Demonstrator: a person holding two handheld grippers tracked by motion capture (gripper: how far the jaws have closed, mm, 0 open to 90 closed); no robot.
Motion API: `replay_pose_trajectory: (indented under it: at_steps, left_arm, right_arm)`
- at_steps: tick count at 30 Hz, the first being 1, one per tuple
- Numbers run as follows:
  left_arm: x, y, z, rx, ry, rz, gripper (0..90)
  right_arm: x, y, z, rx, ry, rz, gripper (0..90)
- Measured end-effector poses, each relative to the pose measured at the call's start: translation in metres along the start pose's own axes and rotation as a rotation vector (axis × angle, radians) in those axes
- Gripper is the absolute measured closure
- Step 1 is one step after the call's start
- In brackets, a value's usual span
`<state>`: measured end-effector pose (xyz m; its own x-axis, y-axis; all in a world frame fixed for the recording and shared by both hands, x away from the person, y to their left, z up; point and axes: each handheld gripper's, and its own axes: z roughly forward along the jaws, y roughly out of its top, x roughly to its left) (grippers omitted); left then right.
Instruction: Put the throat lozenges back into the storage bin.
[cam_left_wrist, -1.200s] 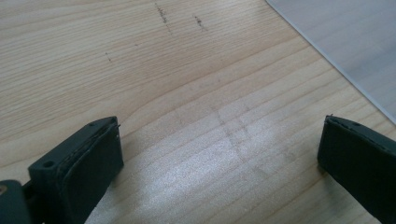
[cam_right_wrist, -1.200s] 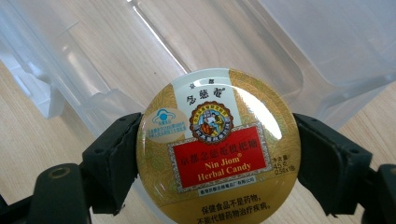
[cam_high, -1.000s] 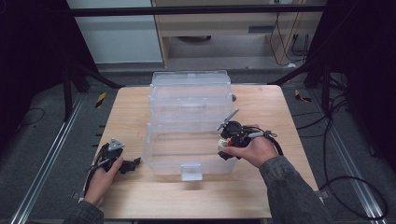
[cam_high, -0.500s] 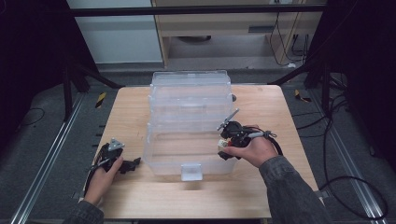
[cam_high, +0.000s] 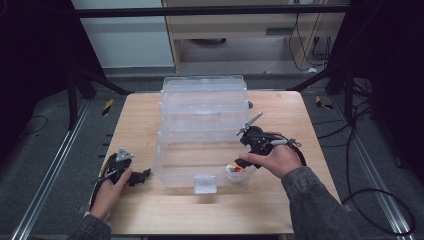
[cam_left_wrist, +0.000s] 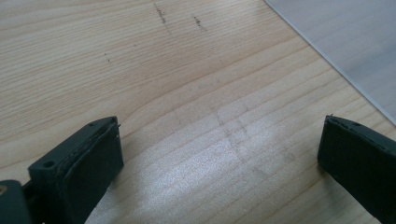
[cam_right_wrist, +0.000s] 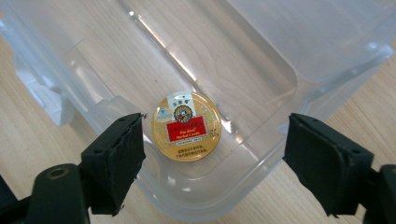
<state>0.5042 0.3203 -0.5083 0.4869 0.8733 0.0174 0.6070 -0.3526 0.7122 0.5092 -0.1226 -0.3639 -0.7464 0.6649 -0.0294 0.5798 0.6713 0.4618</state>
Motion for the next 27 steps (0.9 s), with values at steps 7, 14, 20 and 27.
replay_pose_trajectory:
  at_steps: [7, 14, 20, 27]
  left_arm:
    - [0.000, 0.000, 0.000, 0.000, 0.000, 0.000, 0.0]
    - [0.000, 0.000, -0.001, 0.000, -0.009, 0.012, 0.0]
    - [0.002, 0.004, -0.009, -0.022, -0.015, 0.003, 3.0]
    - [-0.008, 0.024, -0.038, -0.098, -0.057, 0.074, 3.1]
  right_arm:
    - [-0.002, 0.001, -0.011, -0.003, -0.027, -0.029, 30.9]
    - [-0.002, 0.005, -0.019, 0.000, -0.042, -0.058, 35.8]
    - [-0.004, 0.009, -0.024, 0.008, -0.061, -0.099, 37.8]
    - [-0.009, 0.017, -0.031, 0.016, -0.071, -0.125, 34.4]
